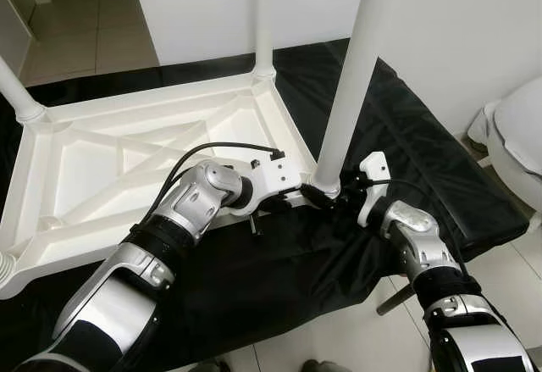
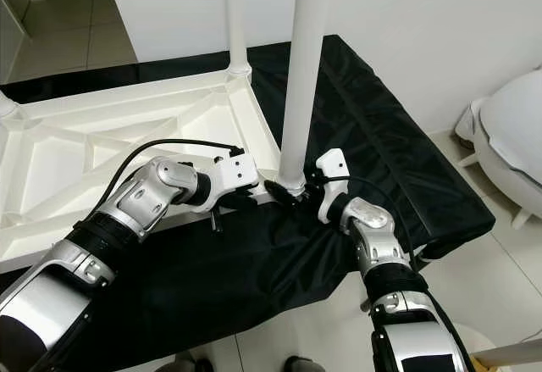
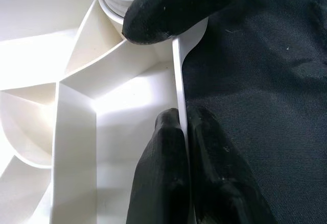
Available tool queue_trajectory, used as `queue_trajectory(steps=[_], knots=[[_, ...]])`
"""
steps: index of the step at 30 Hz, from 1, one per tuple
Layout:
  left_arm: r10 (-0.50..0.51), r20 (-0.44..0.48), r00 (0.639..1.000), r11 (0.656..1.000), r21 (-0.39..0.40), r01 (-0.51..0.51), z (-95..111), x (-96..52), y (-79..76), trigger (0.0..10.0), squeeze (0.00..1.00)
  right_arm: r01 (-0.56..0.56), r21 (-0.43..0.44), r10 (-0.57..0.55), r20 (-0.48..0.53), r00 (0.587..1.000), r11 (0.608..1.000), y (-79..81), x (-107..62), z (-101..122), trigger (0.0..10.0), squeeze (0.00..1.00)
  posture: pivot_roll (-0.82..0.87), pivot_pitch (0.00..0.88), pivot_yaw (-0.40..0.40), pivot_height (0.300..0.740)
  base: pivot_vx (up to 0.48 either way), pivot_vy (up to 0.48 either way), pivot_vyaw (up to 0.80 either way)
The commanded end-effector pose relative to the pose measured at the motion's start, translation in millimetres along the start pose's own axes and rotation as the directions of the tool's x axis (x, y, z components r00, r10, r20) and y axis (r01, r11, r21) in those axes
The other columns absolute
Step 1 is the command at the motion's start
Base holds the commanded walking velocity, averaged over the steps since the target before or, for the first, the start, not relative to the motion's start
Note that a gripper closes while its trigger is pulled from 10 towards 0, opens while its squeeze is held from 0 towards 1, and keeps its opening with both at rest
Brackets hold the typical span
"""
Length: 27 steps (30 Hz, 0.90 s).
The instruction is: Building children table
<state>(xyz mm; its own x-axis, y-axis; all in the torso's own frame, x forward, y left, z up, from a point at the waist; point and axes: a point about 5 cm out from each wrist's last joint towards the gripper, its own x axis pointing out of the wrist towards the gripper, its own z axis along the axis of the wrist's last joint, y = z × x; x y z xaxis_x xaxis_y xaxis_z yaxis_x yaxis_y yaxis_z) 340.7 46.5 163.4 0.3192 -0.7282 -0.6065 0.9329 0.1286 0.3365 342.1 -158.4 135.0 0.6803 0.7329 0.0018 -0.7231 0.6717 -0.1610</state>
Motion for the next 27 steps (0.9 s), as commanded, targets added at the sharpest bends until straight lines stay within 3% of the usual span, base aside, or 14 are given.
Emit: queue_trajectory(steps=[1,8,16,21,27], knots=[[0.013,-0.049,0.999,1.000,0.022,-0.012,-6.6,-0.7,-1.4,10.0,0.00,-0.053,-0.013,0.054,0.003,0.999,0.998,5.3,4.6,0.3,0.0,0.00,-0.04,0.060,0.064,0.740,0.000,0.000,0.00],[0.011,-0.046,0.999,1.000,0.019,-0.010,-6.0,-0.4,-2.6,10.0,0.00,-0.055,-0.016,0.055,0.011,0.998,0.998,3.8,5.0,0.6,0.0,0.00,-0.04,0.064,0.057,0.740,0.000,0.000,0.00],[0.018,-0.048,0.999,1.000,0.007,-0.018,-8.1,-1.6,-2.8,10.0,0.00,0.151,0.081,-0.148,-0.044,0.988,0.985,4.1,11.4,-11.9,0.0,0.00,-0.03,0.077,0.047,0.740,0.000,0.000,0.00],[0.025,-0.050,0.998,1.000,-0.004,-0.025,-10.1,-2.7,-2.1,10.0,0.00,0.321,0.119,-0.313,-0.080,0.946,0.939,8.6,16.5,-19.8,0.0,0.00,-0.03,0.084,0.045,0.740,0.000,0.000,0.00],[0.032,-0.049,0.998,0.999,-0.008,-0.032,-9.6,-2.8,-1.0,10.0,0.00,0.526,0.210,-0.508,-0.133,0.851,0.824,8.2,18.7,-25.2,0.0,0.00,-0.04,0.085,0.042,0.740,0.000,0.000,0.00]])
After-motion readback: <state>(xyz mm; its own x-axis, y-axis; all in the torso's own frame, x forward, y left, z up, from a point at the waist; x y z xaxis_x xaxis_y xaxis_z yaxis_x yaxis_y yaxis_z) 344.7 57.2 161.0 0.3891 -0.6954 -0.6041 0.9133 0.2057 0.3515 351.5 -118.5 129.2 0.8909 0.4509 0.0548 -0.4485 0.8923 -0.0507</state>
